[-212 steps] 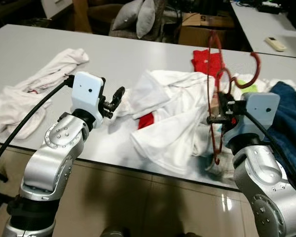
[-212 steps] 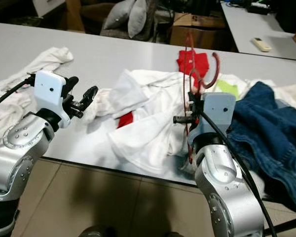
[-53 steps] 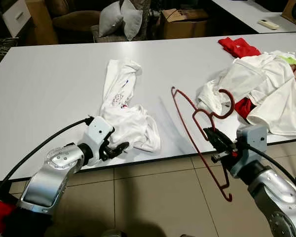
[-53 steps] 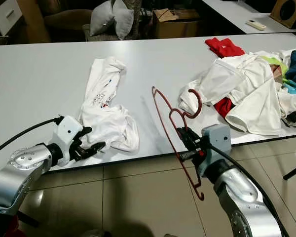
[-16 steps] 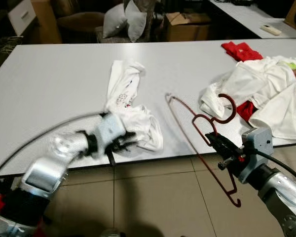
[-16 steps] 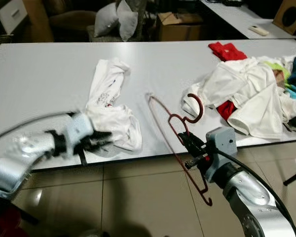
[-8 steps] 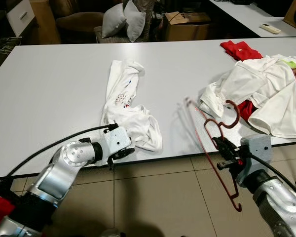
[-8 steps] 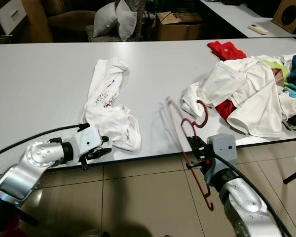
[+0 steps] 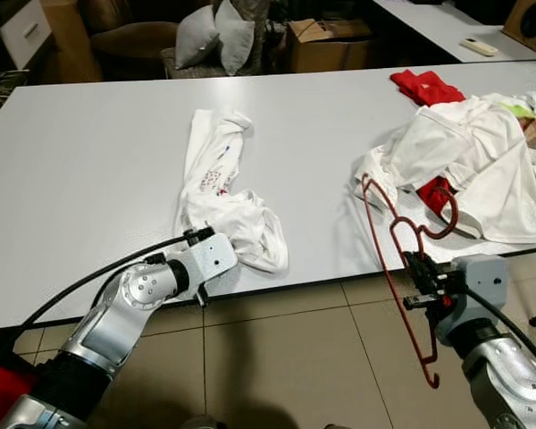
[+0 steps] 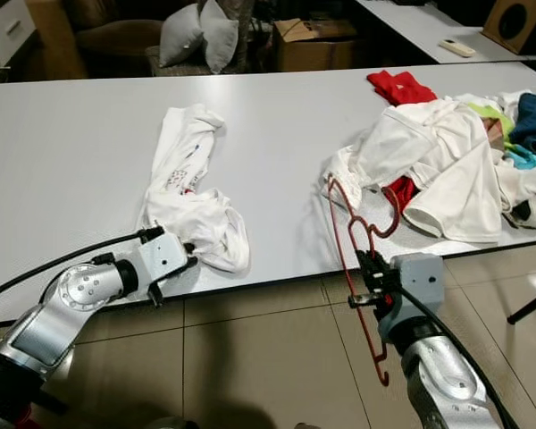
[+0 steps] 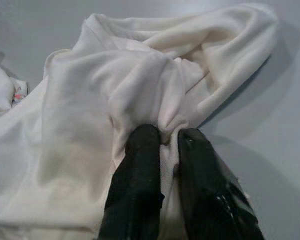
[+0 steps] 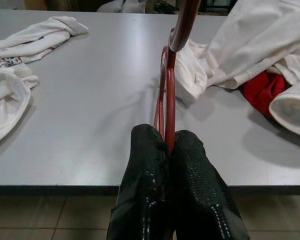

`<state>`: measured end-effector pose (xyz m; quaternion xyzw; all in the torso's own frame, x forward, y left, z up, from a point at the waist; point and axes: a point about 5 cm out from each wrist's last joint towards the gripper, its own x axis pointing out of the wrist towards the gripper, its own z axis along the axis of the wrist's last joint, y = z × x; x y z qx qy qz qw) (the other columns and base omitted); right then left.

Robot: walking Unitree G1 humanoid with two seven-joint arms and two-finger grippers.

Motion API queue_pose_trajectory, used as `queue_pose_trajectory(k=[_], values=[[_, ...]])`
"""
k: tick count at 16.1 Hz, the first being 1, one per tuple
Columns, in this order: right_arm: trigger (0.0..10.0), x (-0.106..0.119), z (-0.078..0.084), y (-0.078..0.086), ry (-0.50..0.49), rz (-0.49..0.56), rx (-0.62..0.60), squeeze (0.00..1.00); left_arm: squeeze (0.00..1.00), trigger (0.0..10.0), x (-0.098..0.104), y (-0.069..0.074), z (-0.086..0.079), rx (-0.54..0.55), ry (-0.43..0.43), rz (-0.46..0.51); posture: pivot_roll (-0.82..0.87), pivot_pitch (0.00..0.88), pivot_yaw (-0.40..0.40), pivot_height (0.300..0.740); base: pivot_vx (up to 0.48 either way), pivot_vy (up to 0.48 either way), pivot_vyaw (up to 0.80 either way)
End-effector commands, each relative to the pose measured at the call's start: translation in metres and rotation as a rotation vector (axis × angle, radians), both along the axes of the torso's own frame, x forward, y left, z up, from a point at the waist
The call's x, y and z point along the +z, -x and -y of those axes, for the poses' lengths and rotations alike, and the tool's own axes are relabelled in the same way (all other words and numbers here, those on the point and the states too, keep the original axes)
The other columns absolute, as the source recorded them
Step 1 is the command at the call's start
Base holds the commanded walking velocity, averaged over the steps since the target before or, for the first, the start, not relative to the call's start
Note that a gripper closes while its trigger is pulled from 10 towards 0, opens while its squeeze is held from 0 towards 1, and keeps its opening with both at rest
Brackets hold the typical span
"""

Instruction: Hang hanger

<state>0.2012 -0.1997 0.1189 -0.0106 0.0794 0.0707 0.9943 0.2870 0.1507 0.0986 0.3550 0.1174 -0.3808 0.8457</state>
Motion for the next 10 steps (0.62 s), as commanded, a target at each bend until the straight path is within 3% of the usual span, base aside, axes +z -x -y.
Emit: queue_pose_trajectory(k=[1, 5, 7, 10], values=[[10.0, 0.002, 0.0, 0.0, 0.006, 0.018, -0.007, 0.0, 0.0, 0.0, 0.001, -0.003, -0.001, 0.01, -0.007, 0.017, -0.06, 0.045, 0.021, 0.74, 0.0, 0.0, 0.0], [10.0, 0.002, -0.004, 0.0, 0.0, 0.022, 0.008, 0.0, 0.0, 0.0, 0.005, -0.006, 0.0, 0.044, 0.06, 0.026, -0.06, 0.046, 0.022, 0.74, 0.0, 0.0, 0.0], [10.0, 0.002, -0.005, 0.0, -0.002, 0.028, 0.014, 0.0, 0.0, 0.0, 0.014, -0.012, 0.003, 0.092, 0.176, 0.029, -0.06, 0.046, 0.022, 0.74, 0.0, 0.0, 0.0], [10.0, 0.004, -0.005, -0.001, -0.008, 0.041, 0.019, 0.0, 0.0, 0.0, 0.059, -0.037, 0.007, 0.244, 0.577, 0.076, -0.05, 0.047, 0.021, 0.74, 0.0, 0.0, 0.0]])
